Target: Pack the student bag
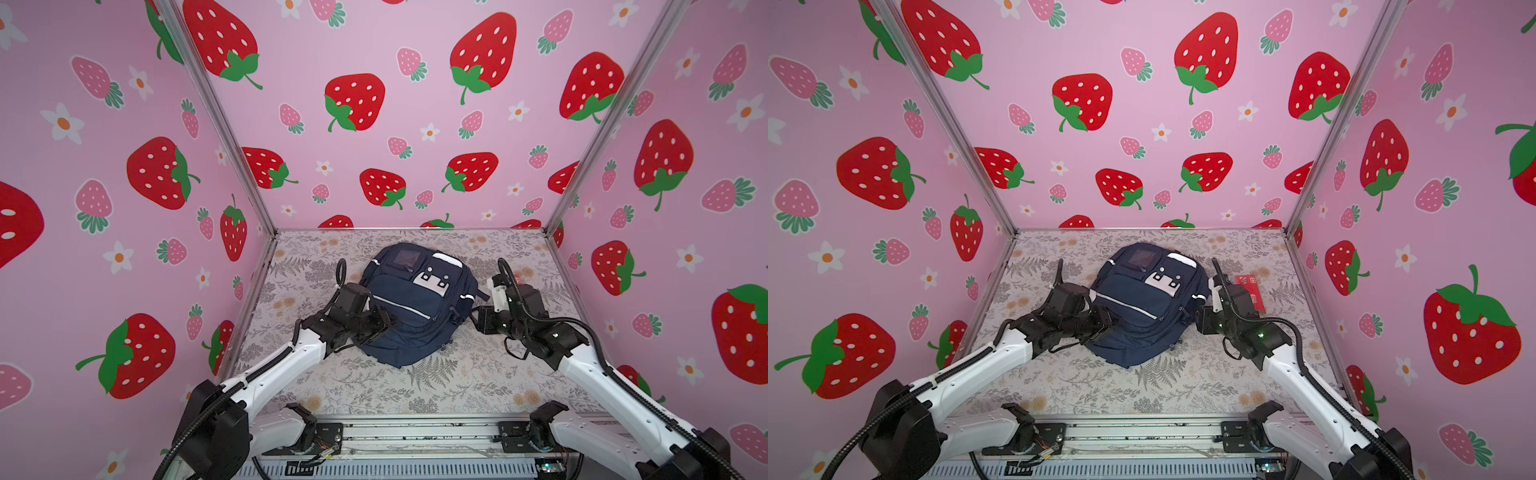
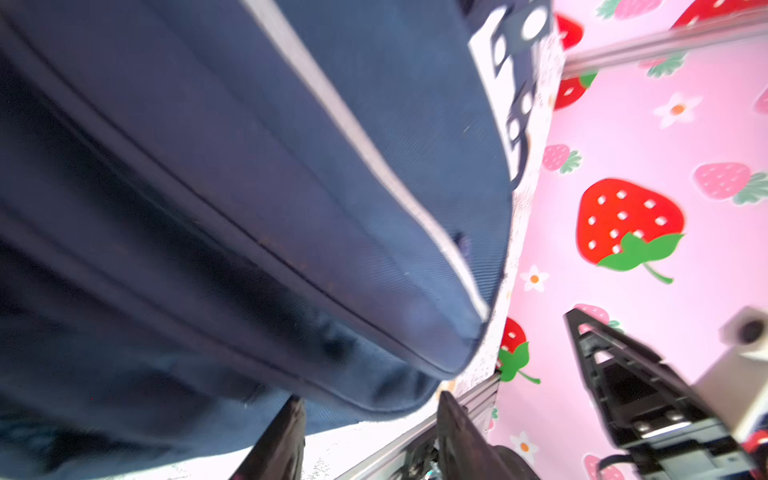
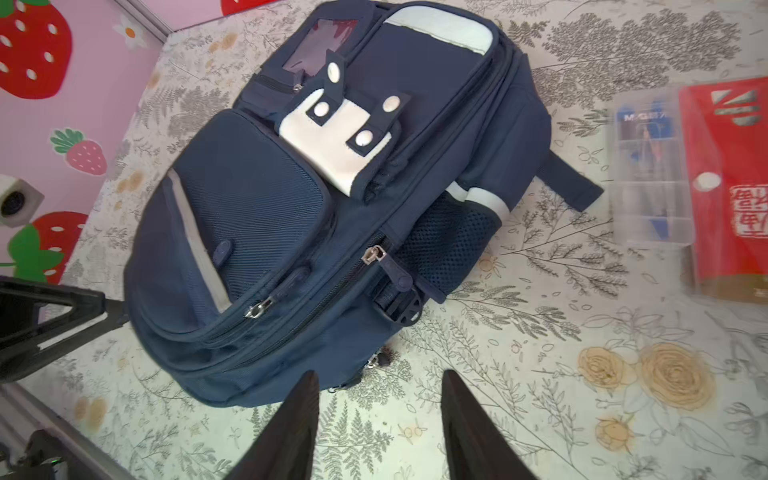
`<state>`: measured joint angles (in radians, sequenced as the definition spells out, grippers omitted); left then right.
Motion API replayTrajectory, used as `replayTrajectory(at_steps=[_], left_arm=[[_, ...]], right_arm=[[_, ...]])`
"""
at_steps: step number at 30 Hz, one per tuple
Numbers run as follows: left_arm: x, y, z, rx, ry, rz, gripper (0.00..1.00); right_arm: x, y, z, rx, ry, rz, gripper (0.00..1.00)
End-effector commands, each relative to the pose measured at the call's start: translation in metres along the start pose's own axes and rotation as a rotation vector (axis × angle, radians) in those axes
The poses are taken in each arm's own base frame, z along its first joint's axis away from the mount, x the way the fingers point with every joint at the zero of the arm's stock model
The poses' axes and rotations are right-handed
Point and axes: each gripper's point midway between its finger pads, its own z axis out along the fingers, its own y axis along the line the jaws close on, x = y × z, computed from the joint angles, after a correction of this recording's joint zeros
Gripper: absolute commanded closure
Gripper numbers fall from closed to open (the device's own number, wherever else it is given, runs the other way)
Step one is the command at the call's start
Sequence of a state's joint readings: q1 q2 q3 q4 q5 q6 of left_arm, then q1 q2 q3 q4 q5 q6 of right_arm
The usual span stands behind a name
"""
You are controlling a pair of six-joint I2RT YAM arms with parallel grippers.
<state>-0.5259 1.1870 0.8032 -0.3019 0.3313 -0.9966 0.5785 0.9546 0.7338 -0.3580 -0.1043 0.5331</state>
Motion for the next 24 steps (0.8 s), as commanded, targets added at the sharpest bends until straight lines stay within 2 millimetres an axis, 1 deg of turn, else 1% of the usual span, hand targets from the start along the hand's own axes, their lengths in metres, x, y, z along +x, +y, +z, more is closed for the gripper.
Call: replayTrajectory(at_steps=[1,2,3,4,5,6,7,10,14,19,24], left_arm=[[-0.023,-0.007,-0.028,-0.033,-0.073,0.101,0.39],[-0.027,-0.006,-0.029,-0.032,-0.066,0.102,0.38],[-0.031,-0.005,-0.029,-0.02,-0.057,0.094,0.38],[-0.033,-0.005,-0.028,-0.005,-0.044,0.087,0.38],[-0.035,-0.003,-0.026,0.006,-0.033,0.072,0.38],[-0.039,-0.002,-0.024,0.016,-0.028,0.058,0.38],[-0.04,-0.001,-0.021,0.025,-0.021,0.049,0.37],[-0.045,0.001,-0.013,0.05,0.005,0.018,0.31],[-0.047,0.003,0.001,0.076,0.041,-0.027,0.31],[-0.048,0.008,0.016,0.088,0.067,-0.075,0.31],[-0.043,0.023,0.027,0.06,0.103,-0.128,0.34]], right_arm=[[-0.014,0.025,-0.003,-0.127,-0.093,0.043,0.45],[-0.017,0.033,-0.005,-0.184,-0.139,0.034,0.32],[-0.017,0.035,-0.003,-0.206,-0.163,0.042,0.2],[-0.015,0.031,0.001,-0.191,-0.167,0.05,0.19],[-0.015,0.031,0.004,-0.193,-0.171,0.054,0.19],[-0.012,0.032,0.012,-0.2,-0.144,0.05,0.19],[-0.011,0.035,0.015,-0.214,-0.133,0.046,0.19],[-0.013,0.051,0.019,-0.308,-0.122,0.034,0.2],[-0.01,0.07,0.028,-0.406,-0.069,-0.006,0.22],[-0.007,0.075,0.046,-0.426,-0.005,-0.024,0.23],[-0.01,0.074,0.049,-0.416,-0.014,-0.02,0.25]])
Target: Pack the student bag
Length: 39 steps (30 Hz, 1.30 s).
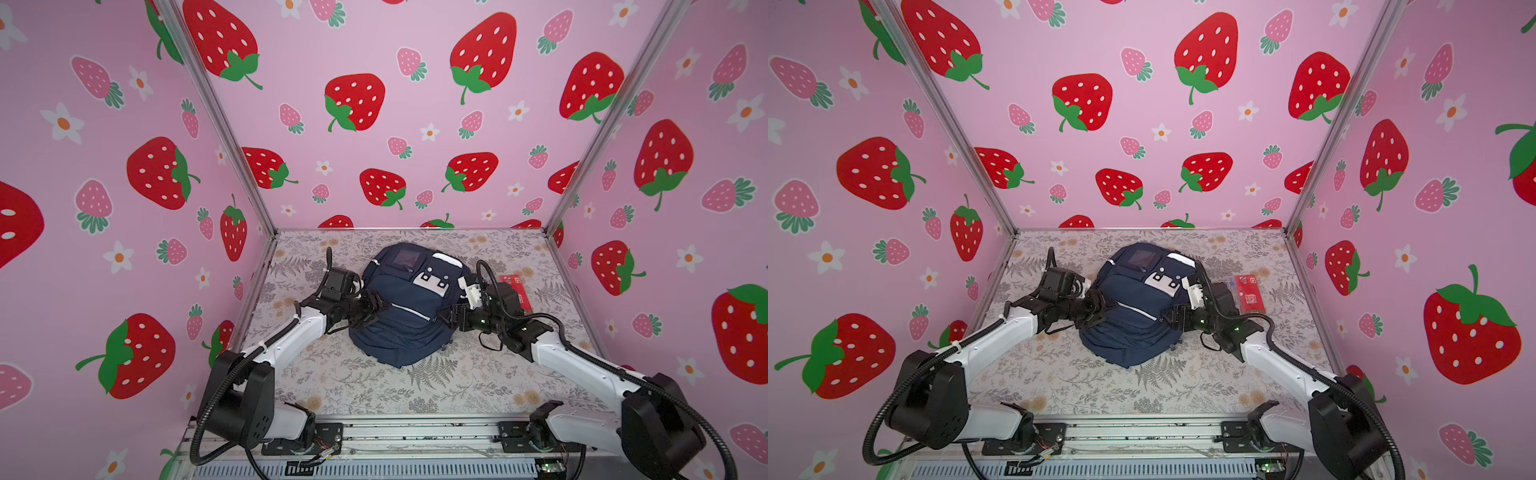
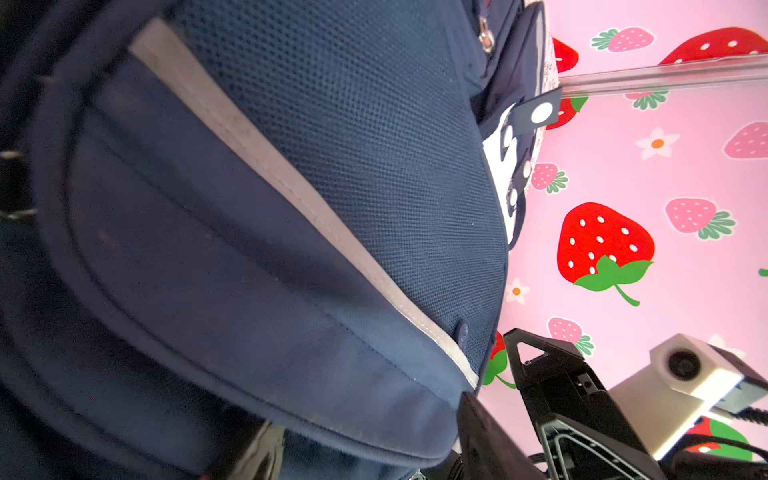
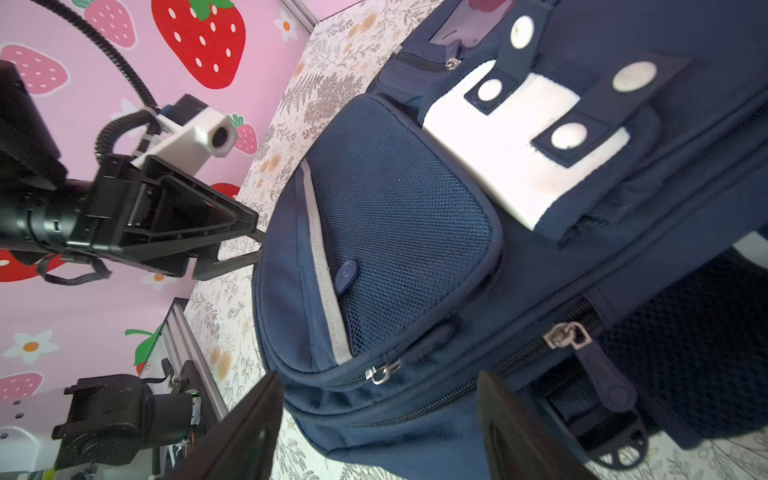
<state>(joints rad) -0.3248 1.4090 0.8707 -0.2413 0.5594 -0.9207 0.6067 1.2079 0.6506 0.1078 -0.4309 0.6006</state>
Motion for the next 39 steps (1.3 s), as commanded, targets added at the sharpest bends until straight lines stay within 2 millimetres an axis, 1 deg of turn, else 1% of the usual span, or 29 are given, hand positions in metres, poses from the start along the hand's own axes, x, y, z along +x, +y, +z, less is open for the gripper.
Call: replayTrajectory(at_steps=[1,5,8,11,13,17,20,25,27,28,30,32,34,36,39], left_arm=[[0.001,0.002,0.002,0.024,0.016,-0.034,0.34],[0.0,0.004,0.001,0.022,0.014,-0.038,0.34],[-0.002,0.003,0.004,0.022,0.021,-0.045,0.35],[-0.004,0.0,0.009,0.05,0.029,-0.063,0.42],[-0.005,-0.003,0.012,0.071,0.034,-0.071,0.44],[-0.007,-0.008,0.009,0.091,0.023,-0.062,0.54],[-0.008,-0.012,0.006,0.104,0.013,-0.044,0.59],[-0.01,-0.014,0.009,0.111,0.022,-0.035,0.68],[-0.009,-0.012,0.009,0.106,0.018,-0.041,0.68],[-0.009,-0.011,0.009,0.101,0.016,-0.045,0.66],[-0.009,-0.007,0.009,0.086,0.01,-0.053,0.58],[-0.01,-0.006,0.008,0.086,0.001,-0.058,0.58],[-0.011,-0.008,0.008,0.095,0.0,-0.06,0.64],[-0.012,-0.013,0.008,0.113,0.006,-0.057,0.73],[-0.013,-0.02,0.006,0.134,-0.001,-0.054,0.8]], right_arm=[[-0.018,0.015,-0.004,-0.043,-0.048,-0.046,0.25],[-0.016,0.009,-0.005,-0.007,-0.048,-0.047,0.28],[-0.015,0.008,-0.003,-0.01,-0.037,-0.064,0.29],[-0.013,0.01,-0.001,-0.038,-0.022,-0.092,0.29],[-0.014,0.012,0.0,-0.063,-0.013,-0.106,0.29],[-0.013,0.013,0.006,-0.096,0.012,-0.126,0.29],[-0.011,0.009,0.013,-0.115,0.04,-0.124,0.29],[-0.011,-0.006,0.019,-0.113,0.053,-0.101,0.26],[-0.009,-0.011,0.021,-0.111,0.061,-0.096,0.26],[-0.007,-0.013,0.022,-0.11,0.066,-0.096,0.26],[-0.002,-0.016,0.024,-0.111,0.081,-0.093,0.26],[0.002,-0.016,0.024,-0.124,0.088,-0.097,0.27],[0.004,-0.014,0.023,-0.136,0.087,-0.108,0.28],[0.004,-0.011,0.021,-0.156,0.078,-0.122,0.28],[0.003,-0.007,0.021,-0.178,0.079,-0.134,0.28]])
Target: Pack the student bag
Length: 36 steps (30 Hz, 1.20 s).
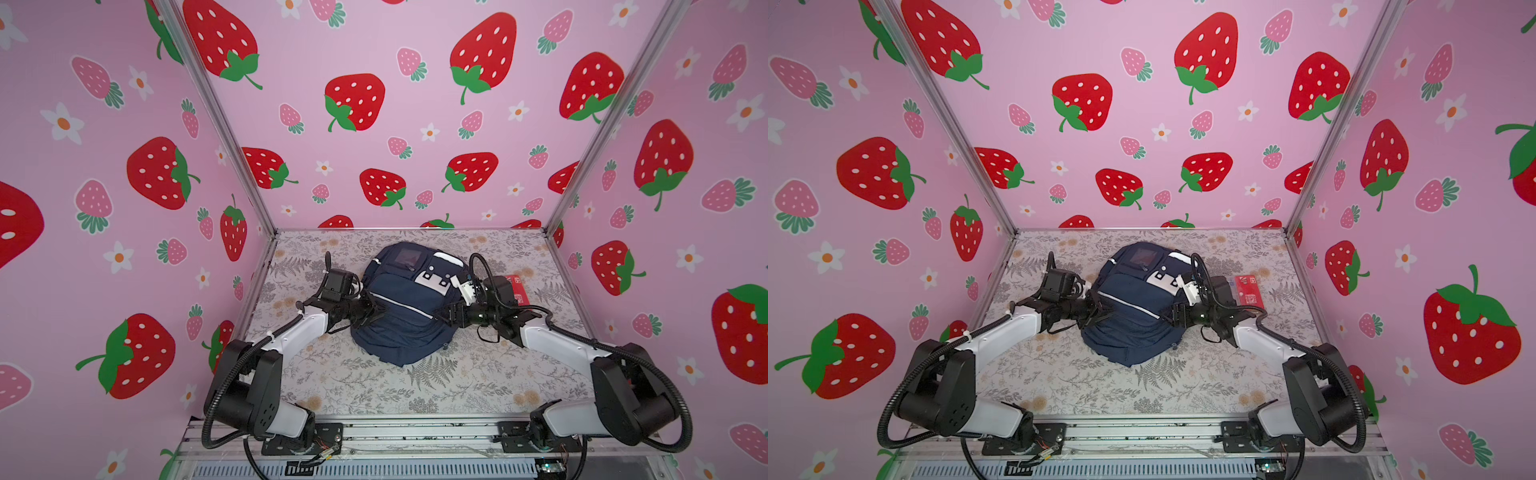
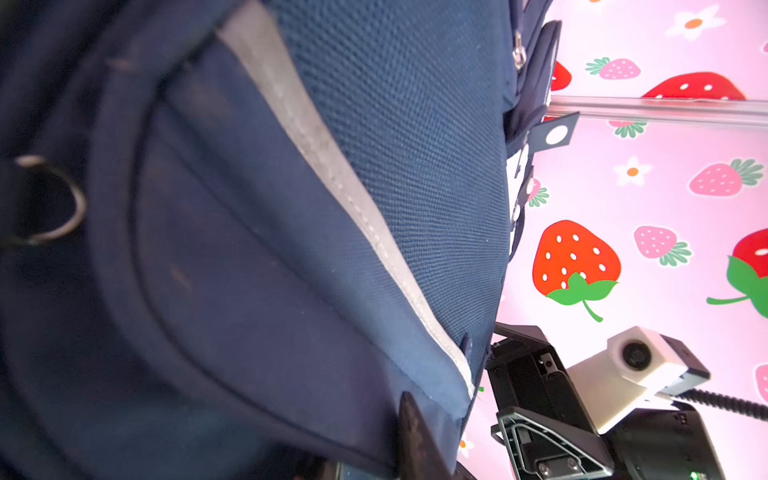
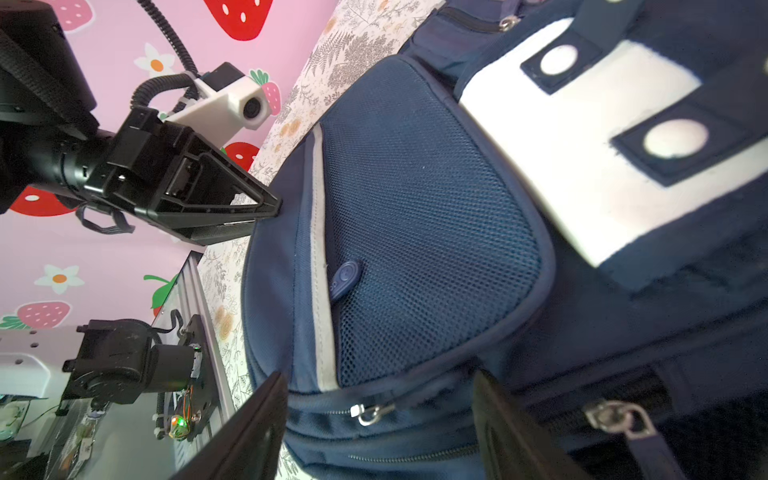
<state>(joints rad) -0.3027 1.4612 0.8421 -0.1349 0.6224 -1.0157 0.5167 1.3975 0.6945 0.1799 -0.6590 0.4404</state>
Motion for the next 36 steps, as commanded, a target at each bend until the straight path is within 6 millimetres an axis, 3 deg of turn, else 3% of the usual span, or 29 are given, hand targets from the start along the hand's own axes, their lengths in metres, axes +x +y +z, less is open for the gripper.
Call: replayTrajectory(at_steps=[1,7,12,23,36], left_arm=[[-0.006,-0.025,-0.006,0.089,-0.024,0.046,0.83],[-0.006,-0.03,-0.011,0.105,-0.041,0.058,1.0],[-0.004,-0.031,-0.013,0.121,-0.047,0.05,1.0],[-0.001,-0.032,-0.015,0.152,-0.053,0.017,1.0],[-0.005,-0.034,-0.018,0.174,-0.083,-0.017,1.0]], right_arm=[[-0.002,0.007,-0.001,-0.044,-0.011,-0.061,0.28],[0.0,-0.009,0.004,-0.018,0.004,-0.048,0.26],[-0.001,-0.019,0.006,-0.028,0.007,-0.021,0.23],[0.007,-0.007,0.02,-0.157,0.073,0.0,0.26],[0.027,0.028,0.01,-0.195,0.085,-0.009,0.33]])
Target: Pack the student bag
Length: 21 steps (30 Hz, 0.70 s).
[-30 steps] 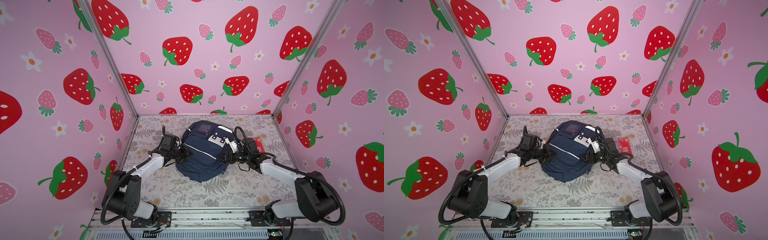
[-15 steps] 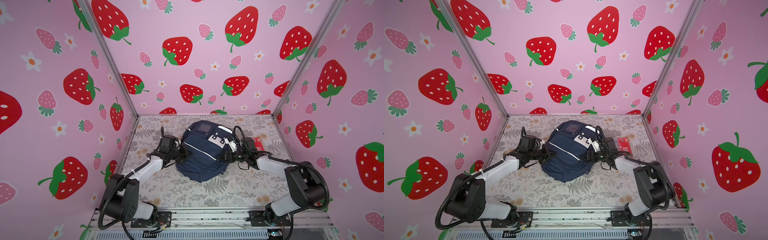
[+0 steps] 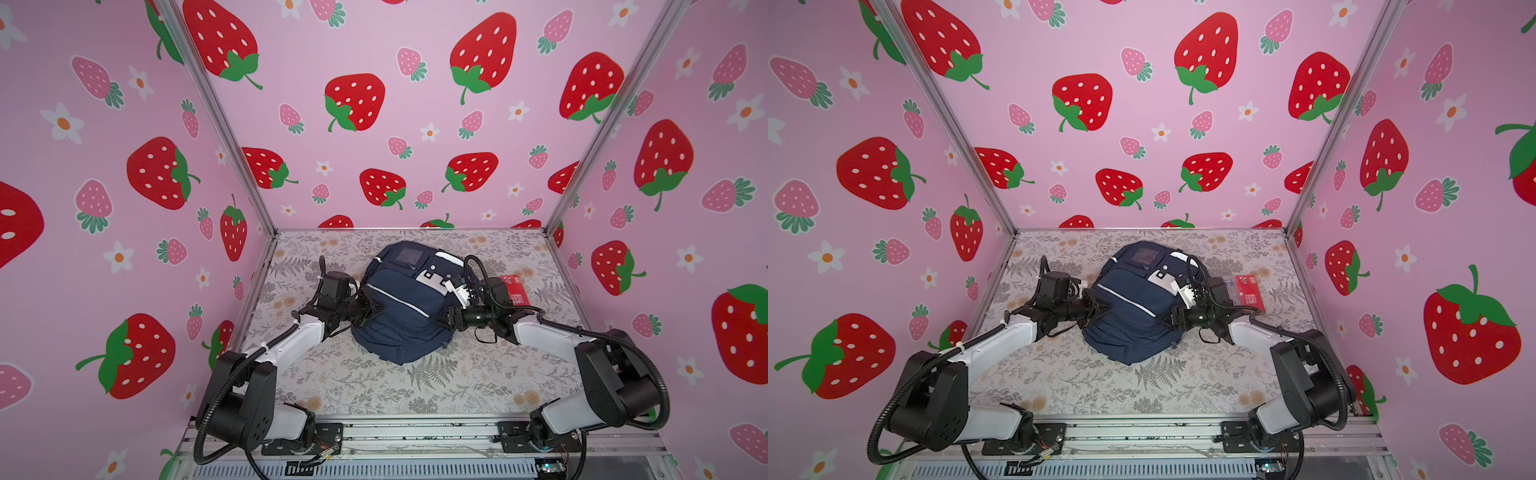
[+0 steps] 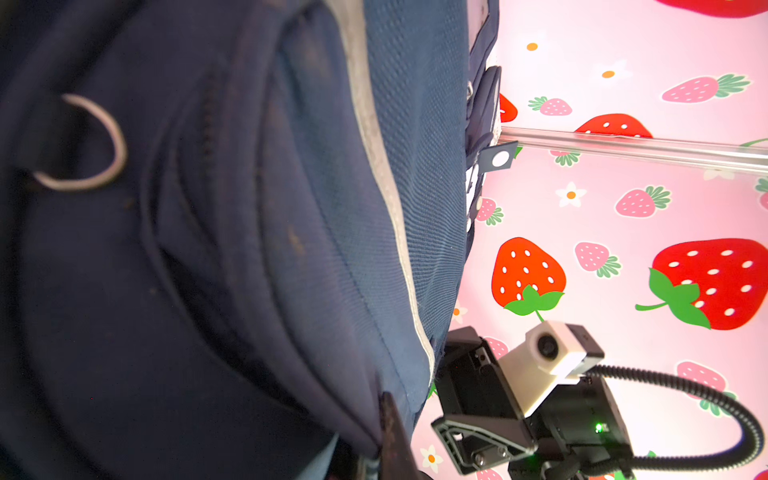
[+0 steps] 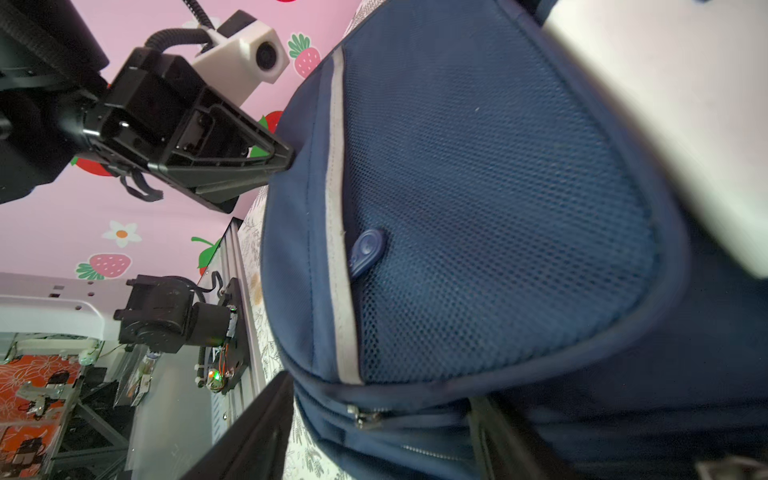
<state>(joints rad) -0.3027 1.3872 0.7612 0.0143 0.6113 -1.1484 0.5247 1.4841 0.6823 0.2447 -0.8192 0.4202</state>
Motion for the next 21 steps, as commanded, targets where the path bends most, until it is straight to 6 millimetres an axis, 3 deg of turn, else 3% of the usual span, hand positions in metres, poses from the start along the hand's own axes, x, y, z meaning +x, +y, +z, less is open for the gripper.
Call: replayTrajectory(at_steps=[1,10,15,21], left_arm=[[-0.003,-0.022,-0.006,0.081,-0.017,0.032,1.0],[-0.004,-0.017,-0.007,0.076,-0.027,0.02,1.0],[-0.003,-0.018,-0.007,0.08,-0.029,0.016,1.0],[-0.003,-0.018,-0.008,0.082,-0.031,0.015,1.0]], right_arm=[[0.006,0.019,-0.001,-0.046,0.006,-0.012,0.34],[0.014,0.04,0.005,-0.044,0.005,-0.034,0.38],[0.007,0.036,0.007,0.035,-0.028,-0.029,0.59],[0.007,0.027,0.01,0.101,-0.029,-0.029,0.66]])
